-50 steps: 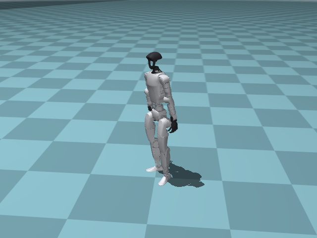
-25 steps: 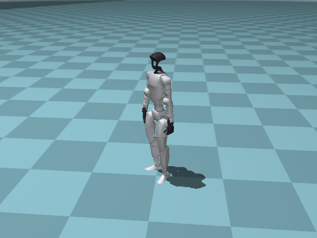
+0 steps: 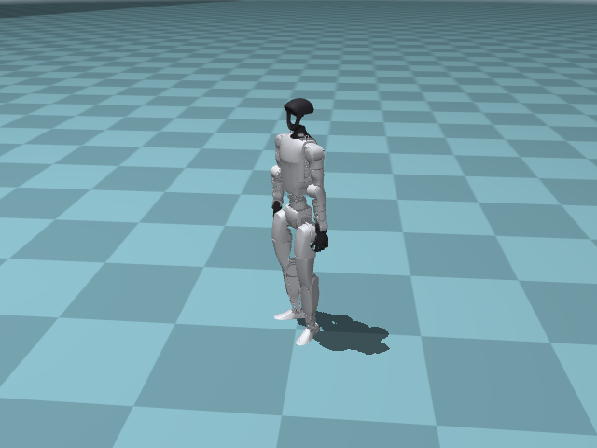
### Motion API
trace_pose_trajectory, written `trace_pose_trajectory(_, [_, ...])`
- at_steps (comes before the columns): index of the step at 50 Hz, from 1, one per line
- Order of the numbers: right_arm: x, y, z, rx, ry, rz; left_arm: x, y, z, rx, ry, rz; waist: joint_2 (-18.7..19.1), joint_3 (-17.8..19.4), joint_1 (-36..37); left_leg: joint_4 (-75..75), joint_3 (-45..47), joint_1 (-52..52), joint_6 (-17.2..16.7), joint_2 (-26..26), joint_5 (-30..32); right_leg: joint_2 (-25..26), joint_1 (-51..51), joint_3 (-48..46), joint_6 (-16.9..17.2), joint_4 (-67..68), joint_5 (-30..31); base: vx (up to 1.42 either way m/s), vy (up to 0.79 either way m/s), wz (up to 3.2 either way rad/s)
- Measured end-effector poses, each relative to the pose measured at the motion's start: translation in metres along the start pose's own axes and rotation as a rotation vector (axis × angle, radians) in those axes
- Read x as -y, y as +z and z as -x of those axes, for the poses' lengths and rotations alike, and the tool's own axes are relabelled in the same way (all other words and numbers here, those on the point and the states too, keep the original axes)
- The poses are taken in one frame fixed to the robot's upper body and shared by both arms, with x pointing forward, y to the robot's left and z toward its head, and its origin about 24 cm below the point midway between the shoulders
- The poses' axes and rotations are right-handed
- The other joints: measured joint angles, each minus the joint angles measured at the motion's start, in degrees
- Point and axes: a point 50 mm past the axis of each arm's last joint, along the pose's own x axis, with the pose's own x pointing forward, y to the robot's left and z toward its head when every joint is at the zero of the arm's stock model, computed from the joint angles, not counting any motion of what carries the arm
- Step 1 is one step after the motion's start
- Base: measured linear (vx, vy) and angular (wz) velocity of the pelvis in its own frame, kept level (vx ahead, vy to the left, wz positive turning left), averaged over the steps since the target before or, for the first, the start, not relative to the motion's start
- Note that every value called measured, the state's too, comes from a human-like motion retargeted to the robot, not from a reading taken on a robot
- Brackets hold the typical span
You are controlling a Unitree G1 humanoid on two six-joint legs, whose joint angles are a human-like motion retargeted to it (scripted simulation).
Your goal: Upper body actions
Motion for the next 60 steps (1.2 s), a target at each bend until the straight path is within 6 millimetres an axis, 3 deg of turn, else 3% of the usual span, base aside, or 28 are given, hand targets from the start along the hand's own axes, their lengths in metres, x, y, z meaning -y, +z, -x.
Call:
trace_pose_trajectory(8, [0.006,0.022,0.001,0.088,0.063,-0.196,0.001,0.004,0.0,-0.003,-0.004,-0.014,0.13,-0.92,-0.16,-0.07,0.3,-0.26,-0.2,0.29,0.0,0.24,-0.58,0.43,-0.11,-0.04,0.08,0.0,0.0,0.0])
trace_pose_trajectory(22, [0.015,0.046,0.003,0.144,0.096,0.05,0.007,0.014,-0.001,0.034,-0.02,-0.023,-0.3,-1.52,-0.45,-0.7,1.35,-0.31,-0.37,0.39,0.34,0.76,-1.71,1.75,-0.83,-0.21,0.57,0.0,-0.01,-0.04])
trace_pose_trajectory(29, [0.009,0.04,0.002,0.123,0.106,0.056,0.007,0.011,-0.001,0.018,-0.019,-0.028,-0.32,-0.77,-0.79,-0.96,2.14,0.42,-0.36,0.5,0.41,1.11,-1.45,2.22,-1.08,-0.25,0.77,0.0,-0.01,-0.03])
trace_pose_trajectory(40, [0.002,0.007,0.0,-0.011,-0.004,0.006,0.01,0.008,-0.002,0.011,-0.024,-0.034,0.09,-1.43,-1.23,-0.97,2.37,0.36,-0.41,0.51,0.24,1.26,-1.67,2.58,-1.19,-0.25,0.67,0.0,0.0,0.0])
trace_pose_trajectory(45, [-0.001,-0.001,0.0,-0.047,0.033,-0.02,0.01,0.008,-0.002,0.008,-0.023,-0.034,0.24,-1.61,-1.41,-0.98,2.61,0.3,-0.39,0.47,0.22,1.24,-1.86,2.76,-1.22,-0.23,0.71,0.0,0.0,0.0])
trace_pose_trajectory(50, [-0.004,-0.001,0.001,-0.04,0.107,-0.06,0.009,0.007,-0.002,0.007,-0.023,-0.033,0.25,-1.66,-1.91,-1.06,2.54,0.28,-0.3,0.2,0.26,1.42,-1.94,2.63,-1.57,-0.45,0.88,0.0,0.0,0.0])
trace_pose_trajectory(60, [-0.001,0.018,0.0,0.027,0.089,-0.013,0.011,0.009,-0.002,0.011,-0.024,-0.038,0.45,-1.56,-1.76,-1.16,3.52,0.41,-0.33,0.45,0.22,1.35,-2.45,3.53,-1.4,-0.14,1.07,0.0,0.0,-0.04])
